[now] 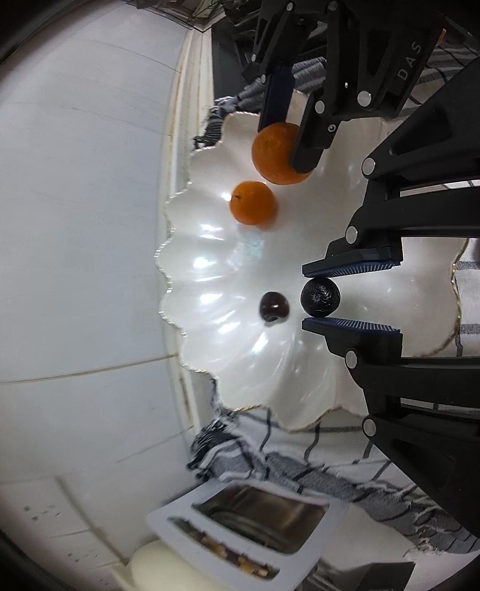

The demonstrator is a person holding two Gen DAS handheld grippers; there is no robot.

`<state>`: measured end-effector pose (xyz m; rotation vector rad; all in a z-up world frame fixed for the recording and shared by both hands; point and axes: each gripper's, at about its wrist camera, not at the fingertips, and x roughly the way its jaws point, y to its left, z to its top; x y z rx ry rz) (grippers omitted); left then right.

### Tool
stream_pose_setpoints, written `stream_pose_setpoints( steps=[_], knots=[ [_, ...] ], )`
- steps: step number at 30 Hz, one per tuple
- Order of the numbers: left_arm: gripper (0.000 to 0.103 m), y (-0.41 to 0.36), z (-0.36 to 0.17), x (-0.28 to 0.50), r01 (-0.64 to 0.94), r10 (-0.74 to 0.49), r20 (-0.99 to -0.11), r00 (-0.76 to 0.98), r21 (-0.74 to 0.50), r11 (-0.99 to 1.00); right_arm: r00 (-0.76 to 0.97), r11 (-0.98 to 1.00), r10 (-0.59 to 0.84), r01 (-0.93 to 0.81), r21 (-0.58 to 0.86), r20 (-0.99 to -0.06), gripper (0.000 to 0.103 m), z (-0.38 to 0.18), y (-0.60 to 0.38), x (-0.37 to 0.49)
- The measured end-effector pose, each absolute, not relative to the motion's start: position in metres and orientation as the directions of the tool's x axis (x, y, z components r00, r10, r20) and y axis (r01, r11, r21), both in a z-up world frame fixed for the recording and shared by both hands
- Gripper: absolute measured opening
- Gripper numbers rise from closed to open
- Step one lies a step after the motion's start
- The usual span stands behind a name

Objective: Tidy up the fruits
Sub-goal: 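Carry the grape and mandarin up over the white bowl, then open both tools to drop the grape and mandarin into the bowl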

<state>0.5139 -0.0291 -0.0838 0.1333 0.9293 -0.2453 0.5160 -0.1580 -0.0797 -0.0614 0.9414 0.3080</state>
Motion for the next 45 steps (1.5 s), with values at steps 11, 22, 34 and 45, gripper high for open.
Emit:
stream_pose_setpoints(
  steps=[11,22,34,45],
  knots=[
    [0.023,-0.035,-0.107,0.526,0.278,-0.129,-0.85,0.511,0.022,0.96,0.485,0.953,0.203,-0.298,0.057,-0.85,0.041,-0.103,-0.155,0.533],
    [0.05,-0.025,-0.091,0.518,0.25,-0.103,-0.809,0.579,0.056,0.967,0.532,0.97,0.159,-0.241,0.032,-0.832,0.053,-0.096,-0.162,0.528],
    [0.07,-0.017,-0.03,0.469,0.195,-0.064,-0.694,0.718,0.113,0.974,0.691,0.977,0.133,-0.21,-0.022,-0.71,0.053,-0.035,-0.171,0.476],
    [0.074,-0.016,0.013,0.407,0.119,-0.033,-0.594,0.804,0.107,0.987,0.78,0.97,0.181,-0.242,-0.022,-0.599,0.053,0.004,-0.179,0.424]
  ],
)
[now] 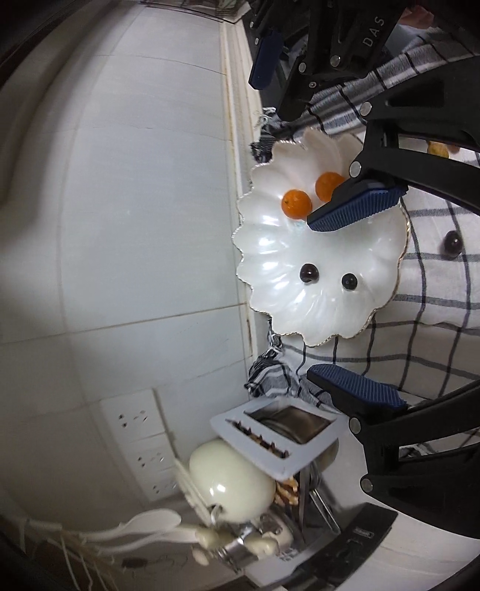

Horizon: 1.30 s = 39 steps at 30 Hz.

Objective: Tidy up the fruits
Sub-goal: 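Open both tools to drop the grape and mandarin into the bowl, then lift both open tools away from the bowl back over the cloth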

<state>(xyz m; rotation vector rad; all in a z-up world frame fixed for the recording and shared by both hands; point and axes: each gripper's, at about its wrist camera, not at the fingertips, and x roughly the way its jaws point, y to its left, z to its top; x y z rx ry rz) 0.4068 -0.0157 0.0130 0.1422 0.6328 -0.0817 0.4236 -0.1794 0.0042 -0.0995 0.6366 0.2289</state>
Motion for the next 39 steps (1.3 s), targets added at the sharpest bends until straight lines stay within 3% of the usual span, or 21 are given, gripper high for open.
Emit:
stream_pose_setpoints(
  steps=[14,28,39],
  knots=[
    [0.082,-0.018,0.035,0.333,0.02,0.038,-0.512,0.858,0.107,0.994,0.822,0.951,0.246,-0.306,-0.036,-0.513,0.053,0.021,-0.19,0.365],
    [0.082,-0.037,0.033,0.268,-0.035,0.089,-0.456,0.885,0.124,0.992,0.832,0.924,0.313,-0.379,-0.057,-0.457,0.053,0.021,-0.208,0.313],
    [0.082,-0.049,0.007,0.24,-0.062,0.094,-0.495,0.864,0.081,0.995,0.796,0.893,0.37,-0.447,-0.054,-0.479,0.053,0.001,-0.217,0.292]
  ],
)
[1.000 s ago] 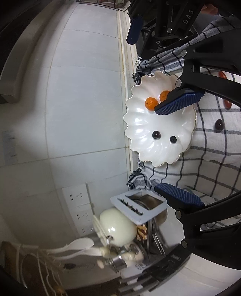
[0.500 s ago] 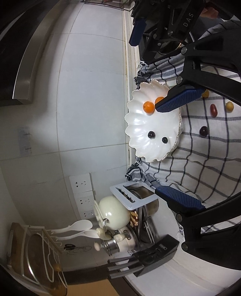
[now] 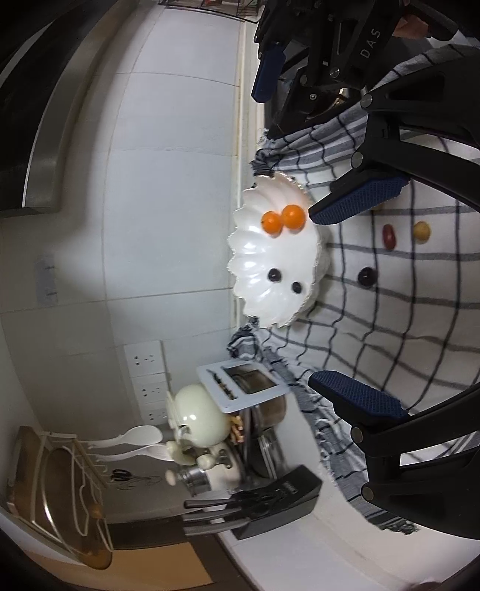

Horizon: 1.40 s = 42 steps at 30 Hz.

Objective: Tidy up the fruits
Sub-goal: 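Lift both open tools away from the bowl back over the cloth, then grasp a yellow-brown round fruit with the left tool while the right tool grasps a red date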

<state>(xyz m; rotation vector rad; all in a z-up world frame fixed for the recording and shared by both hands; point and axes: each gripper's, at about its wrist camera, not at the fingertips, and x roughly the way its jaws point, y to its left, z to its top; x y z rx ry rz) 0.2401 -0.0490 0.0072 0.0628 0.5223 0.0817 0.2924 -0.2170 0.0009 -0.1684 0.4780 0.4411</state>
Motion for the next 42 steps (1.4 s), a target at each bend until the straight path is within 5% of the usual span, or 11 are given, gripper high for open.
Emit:
stream_pose_setpoints(
  steps=[42],
  knots=[
    [0.047,-0.084,-0.111,0.244,0.171,-0.068,-0.677,0.733,0.087,0.981,0.59,0.836,0.39,-0.549,0.002,-0.707,0.045,-0.117,-0.195,0.308]
  ],
)
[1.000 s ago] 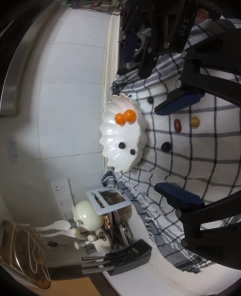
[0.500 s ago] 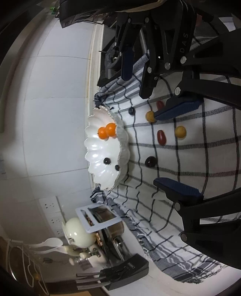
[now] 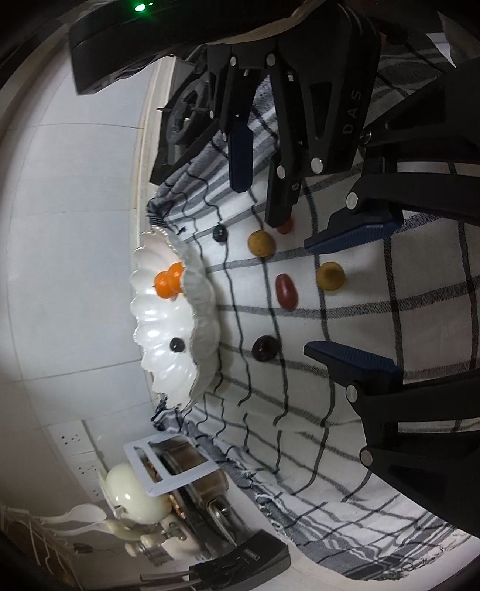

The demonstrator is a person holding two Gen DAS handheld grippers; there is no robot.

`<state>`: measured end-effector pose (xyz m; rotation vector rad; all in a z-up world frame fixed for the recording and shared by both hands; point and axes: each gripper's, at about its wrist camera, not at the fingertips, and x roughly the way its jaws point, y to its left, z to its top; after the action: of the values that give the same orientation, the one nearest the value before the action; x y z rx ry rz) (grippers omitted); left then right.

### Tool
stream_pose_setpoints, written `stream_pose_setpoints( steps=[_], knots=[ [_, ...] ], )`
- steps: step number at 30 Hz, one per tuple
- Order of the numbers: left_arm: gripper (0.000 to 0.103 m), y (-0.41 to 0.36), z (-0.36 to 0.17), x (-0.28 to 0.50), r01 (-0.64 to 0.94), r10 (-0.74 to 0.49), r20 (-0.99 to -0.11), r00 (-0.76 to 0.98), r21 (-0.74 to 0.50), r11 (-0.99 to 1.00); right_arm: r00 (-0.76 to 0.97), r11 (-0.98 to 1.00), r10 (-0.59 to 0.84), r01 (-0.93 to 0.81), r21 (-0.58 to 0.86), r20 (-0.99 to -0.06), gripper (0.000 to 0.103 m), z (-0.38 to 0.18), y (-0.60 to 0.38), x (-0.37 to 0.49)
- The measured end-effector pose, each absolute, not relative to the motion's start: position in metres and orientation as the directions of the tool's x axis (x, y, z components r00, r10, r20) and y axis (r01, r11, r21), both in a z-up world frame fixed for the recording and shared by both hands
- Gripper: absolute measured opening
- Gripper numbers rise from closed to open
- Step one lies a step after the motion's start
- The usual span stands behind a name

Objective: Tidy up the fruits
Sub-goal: 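Grasp a yellow-brown round fruit with the left tool while the right tool grasps a red date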

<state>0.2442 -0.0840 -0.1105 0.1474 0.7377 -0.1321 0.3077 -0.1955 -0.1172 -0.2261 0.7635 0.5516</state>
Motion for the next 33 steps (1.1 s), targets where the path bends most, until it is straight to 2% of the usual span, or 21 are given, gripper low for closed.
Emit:
stream_pose_setpoints(
  steps=[9,22,28,33],
  knots=[
    [0.037,-0.087,-0.126,0.254,0.188,-0.092,-0.712,0.696,0.057,0.98,0.558,0.834,0.383,-0.552,0.015,-0.736,0.042,-0.135,-0.194,0.32],
    [0.033,-0.089,-0.14,0.267,0.199,-0.121,-0.738,0.664,0.018,0.98,0.527,0.831,0.381,-0.556,0.031,-0.759,0.04,-0.15,-0.192,0.331],
    [0.03,-0.089,-0.144,0.273,0.197,-0.13,-0.747,0.652,0.001,0.98,0.509,0.826,0.39,-0.562,0.048,-0.767,0.037,-0.154,-0.19,0.335],
    [0.025,-0.088,-0.148,0.276,0.193,-0.14,-0.758,0.637,-0.019,0.981,0.493,0.825,0.397,-0.561,0.066,-0.775,0.029,-0.157,-0.191,0.338]
  ],
)
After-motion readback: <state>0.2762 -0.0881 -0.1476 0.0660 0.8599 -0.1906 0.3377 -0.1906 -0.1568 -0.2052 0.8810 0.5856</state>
